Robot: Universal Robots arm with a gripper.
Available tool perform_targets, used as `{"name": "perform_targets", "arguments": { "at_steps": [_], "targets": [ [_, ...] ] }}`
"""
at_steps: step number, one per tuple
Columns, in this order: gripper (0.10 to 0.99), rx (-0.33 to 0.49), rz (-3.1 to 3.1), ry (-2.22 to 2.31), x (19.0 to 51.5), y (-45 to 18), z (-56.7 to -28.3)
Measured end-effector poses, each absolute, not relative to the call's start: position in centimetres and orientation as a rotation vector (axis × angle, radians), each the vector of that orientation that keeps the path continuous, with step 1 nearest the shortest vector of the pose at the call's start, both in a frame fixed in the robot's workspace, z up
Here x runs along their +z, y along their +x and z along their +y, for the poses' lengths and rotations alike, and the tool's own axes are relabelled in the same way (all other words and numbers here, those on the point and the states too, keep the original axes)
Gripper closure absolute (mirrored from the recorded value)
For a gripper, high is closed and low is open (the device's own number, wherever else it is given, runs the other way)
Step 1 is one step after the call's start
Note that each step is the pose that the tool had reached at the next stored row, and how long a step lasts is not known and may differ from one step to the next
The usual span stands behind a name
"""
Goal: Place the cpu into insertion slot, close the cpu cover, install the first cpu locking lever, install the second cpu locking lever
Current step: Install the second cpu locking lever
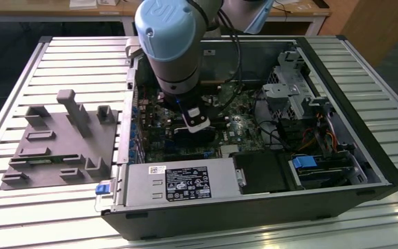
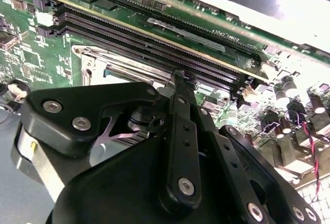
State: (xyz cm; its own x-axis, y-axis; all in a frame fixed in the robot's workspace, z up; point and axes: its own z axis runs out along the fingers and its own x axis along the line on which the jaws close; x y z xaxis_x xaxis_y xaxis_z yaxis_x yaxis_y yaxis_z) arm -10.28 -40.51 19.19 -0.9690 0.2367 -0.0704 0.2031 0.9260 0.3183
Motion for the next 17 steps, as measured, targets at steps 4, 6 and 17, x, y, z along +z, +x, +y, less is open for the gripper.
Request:
{"name": "perform_targets", "arguments": {
  "at_steps": [4,6,17],
  "targets": [
    [0.984,0.481,2.976,0.341,19.1,-10.4,-40.5],
    [0.984,0.488,2.976,0.342,19.0,-11.1,-40.3],
    [0.984,0.487,2.976,0.342,21.7,-11.2,-39.6]
  ]
}}
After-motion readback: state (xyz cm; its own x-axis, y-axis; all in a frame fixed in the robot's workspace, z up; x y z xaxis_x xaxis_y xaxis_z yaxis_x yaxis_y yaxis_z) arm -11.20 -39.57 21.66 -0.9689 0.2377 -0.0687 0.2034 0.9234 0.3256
